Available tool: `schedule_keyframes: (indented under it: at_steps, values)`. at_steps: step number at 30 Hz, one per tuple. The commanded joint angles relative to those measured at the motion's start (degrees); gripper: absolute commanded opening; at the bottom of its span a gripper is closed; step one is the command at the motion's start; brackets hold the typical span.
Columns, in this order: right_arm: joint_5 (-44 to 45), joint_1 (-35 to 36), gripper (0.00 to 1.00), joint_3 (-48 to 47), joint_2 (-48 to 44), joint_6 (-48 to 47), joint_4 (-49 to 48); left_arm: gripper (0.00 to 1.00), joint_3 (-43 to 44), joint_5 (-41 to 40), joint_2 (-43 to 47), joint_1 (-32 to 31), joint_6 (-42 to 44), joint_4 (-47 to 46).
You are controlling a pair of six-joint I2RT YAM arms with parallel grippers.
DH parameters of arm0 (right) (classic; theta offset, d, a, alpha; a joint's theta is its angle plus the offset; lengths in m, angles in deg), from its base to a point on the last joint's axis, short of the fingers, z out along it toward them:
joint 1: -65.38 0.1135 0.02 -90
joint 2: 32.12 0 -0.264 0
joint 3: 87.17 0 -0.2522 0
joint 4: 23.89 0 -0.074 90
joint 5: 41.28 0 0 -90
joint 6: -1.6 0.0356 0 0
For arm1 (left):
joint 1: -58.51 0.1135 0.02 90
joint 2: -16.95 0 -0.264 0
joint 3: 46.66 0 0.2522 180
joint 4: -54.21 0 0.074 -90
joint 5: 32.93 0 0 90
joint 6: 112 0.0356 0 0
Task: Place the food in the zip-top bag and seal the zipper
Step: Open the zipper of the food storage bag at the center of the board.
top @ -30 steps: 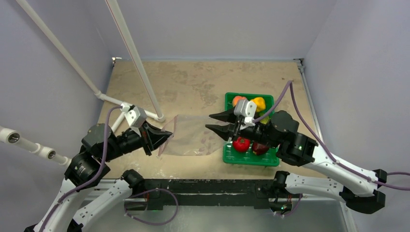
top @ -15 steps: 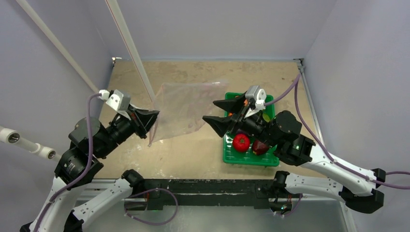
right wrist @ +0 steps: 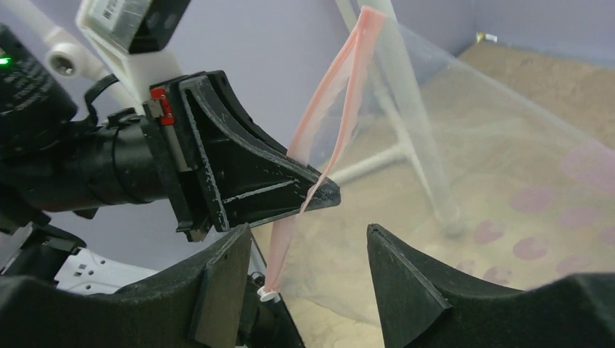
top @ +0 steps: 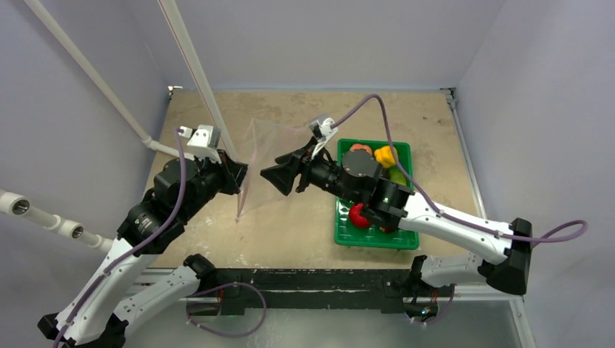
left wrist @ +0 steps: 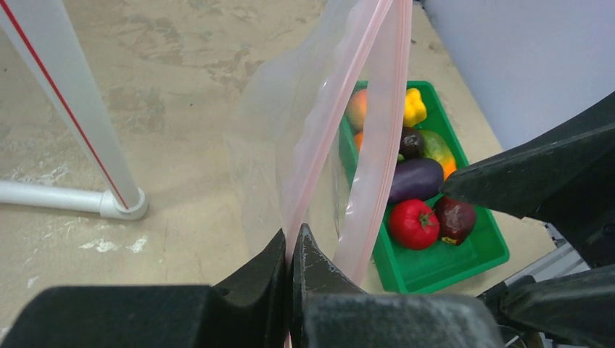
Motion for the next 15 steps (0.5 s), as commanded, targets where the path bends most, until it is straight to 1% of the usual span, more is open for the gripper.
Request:
schedule_keyframes:
  at_steps: [1, 8, 15]
  values:
    - [2.7, 0.4, 0.61, -2.4, 1.7, 6.5, -5.3, 0.00, -2.5, -4.1, -0.4, 0.0, -3.9, -4.3]
    - [9.0, 0.7, 0.56, -7.0, 8.3, 10.9, -2.3, 0.00, -6.4, -5.3, -0.6, 0.0, -6.5, -6.7]
    - [14.2, 0.8, 0.52, -11.2, 13.8, 11.8, 1.0, 0.00, -8.2, -5.4, -1.0, 0.0, -7.8, -8.5]
